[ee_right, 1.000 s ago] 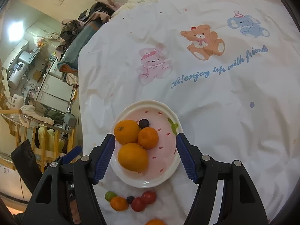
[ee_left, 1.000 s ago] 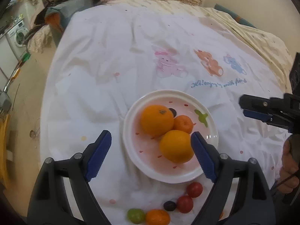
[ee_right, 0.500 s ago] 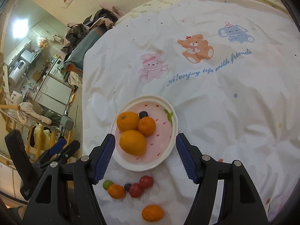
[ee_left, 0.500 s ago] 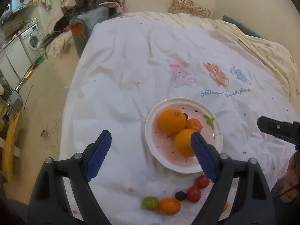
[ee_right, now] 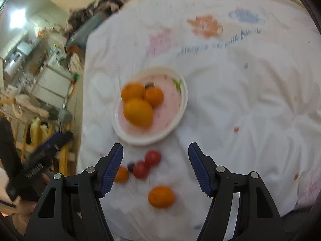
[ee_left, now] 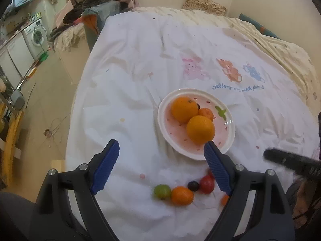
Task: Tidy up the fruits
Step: 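Lower the right tool onto a loose tangerine and close its fingers, then lower the left tool to the green lime while the right tool holds the tangerine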
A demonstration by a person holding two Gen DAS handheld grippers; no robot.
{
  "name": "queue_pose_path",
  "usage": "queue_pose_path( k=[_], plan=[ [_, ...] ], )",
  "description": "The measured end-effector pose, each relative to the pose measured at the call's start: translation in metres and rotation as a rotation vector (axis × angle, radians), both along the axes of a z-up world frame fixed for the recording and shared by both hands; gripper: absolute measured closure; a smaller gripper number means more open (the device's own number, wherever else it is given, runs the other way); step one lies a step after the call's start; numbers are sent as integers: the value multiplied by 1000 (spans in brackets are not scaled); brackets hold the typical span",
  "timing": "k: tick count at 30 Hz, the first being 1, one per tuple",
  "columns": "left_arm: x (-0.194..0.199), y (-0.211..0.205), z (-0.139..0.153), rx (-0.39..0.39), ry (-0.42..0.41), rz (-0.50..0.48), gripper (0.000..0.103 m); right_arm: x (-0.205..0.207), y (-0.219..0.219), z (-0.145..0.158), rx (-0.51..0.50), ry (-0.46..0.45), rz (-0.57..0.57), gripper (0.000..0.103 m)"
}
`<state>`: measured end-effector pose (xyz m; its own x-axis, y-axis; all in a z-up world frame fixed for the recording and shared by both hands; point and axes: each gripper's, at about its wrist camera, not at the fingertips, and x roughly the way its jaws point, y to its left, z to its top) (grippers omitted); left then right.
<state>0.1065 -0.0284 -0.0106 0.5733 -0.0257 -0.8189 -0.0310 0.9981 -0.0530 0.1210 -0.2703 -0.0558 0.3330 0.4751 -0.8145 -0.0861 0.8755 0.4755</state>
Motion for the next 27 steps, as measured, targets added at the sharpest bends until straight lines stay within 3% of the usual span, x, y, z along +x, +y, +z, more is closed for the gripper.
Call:
queue_pose_path(
  k=[6, 12, 14, 16, 18, 23, 27],
  plan=[
    [-8, 4, 0, -37, 10, 8, 19, -9, 35, -40, -143, 133, 123, 33],
    [-8, 9, -2, -44, 15, 27, 19, -12, 60, -67, -277, 195, 211, 34],
    [-6, 11, -6, -47, 29, 36, 19, -13, 64, -70, -277, 197, 231, 42],
    [-4, 11, -10, -58, 47, 40, 19, -13, 67, -73, -264, 210, 249, 57],
    [-3, 12, -13, -74, 61, 43, 19, -13, 70, -73, -262, 199, 265, 62],
    [-2, 11, -15, -79, 71, 43, 19, -16, 72, -66, -270, 171, 285, 64],
    [-2, 12, -17, -75, 76, 56, 19, -11, 58, -57, -219, 152, 230, 64]
  ],
)
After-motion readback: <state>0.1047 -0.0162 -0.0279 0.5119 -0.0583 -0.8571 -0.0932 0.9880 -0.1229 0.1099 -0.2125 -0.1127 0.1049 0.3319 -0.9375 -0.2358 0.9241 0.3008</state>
